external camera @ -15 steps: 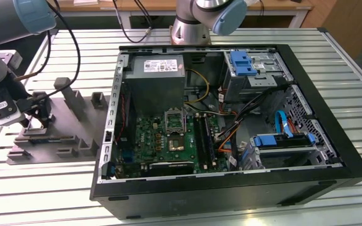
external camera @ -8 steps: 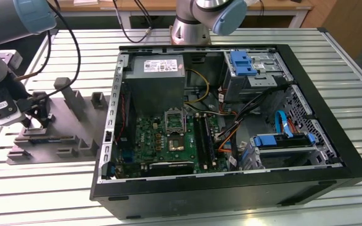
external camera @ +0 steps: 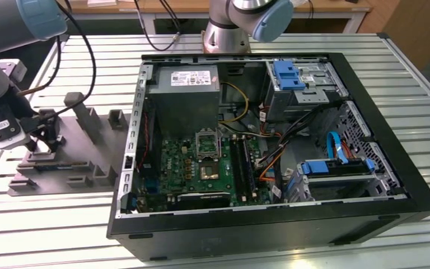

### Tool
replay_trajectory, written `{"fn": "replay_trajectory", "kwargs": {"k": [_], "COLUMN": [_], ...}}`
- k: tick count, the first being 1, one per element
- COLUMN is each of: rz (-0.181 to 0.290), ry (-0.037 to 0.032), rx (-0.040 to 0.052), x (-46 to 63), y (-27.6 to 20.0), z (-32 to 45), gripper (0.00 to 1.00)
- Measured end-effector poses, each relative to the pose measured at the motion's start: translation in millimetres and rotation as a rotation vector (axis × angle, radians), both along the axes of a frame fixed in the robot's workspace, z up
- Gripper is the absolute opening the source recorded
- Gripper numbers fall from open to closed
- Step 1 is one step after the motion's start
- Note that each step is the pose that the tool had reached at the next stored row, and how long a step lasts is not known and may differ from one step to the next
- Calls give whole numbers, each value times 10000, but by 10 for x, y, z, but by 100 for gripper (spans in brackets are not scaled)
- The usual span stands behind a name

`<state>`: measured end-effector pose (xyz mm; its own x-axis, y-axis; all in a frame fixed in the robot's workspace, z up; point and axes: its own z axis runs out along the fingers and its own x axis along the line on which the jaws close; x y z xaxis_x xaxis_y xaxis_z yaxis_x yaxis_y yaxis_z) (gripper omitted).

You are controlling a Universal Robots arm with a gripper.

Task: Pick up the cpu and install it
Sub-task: 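Pick up the cpu and move it towards the insertion slot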

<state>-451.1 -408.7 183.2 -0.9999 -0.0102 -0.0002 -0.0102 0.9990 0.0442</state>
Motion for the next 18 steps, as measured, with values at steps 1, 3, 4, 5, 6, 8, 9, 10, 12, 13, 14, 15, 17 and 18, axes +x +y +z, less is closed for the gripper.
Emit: {"fn": "replay_trajectory", "kwargs": {"k": [1, 3, 4, 5, 6, 8, 9, 10, 12, 13, 14, 15, 17, 18], "rz": [1, 0, 0, 0, 0, 0, 0, 0, 0, 0, 0, 0, 0, 0], "ry": [0, -1, -1, 0, 0, -1, -1, 0, -1, -1, -1, 1, -3, -4], "rx": [0, 1, 1, 0, 0, 1, 1, 1, 1, 1, 1, 0, 2, 3], "x": [0, 0, 0, 0, 0, 0, 0, 0, 0, 0, 0, 0, 0, 0], "y": [0, 0, 0, 0, 0, 0, 0, 0, 0, 0, 0, 0, 0, 0], "z": [10, 30, 42, 54, 68, 102, 119, 136, 169, 186, 203, 219, 226, 227], "gripper": [47, 47, 47, 47, 47, 47, 47, 47, 47, 47, 47, 47, 47, 47]}}
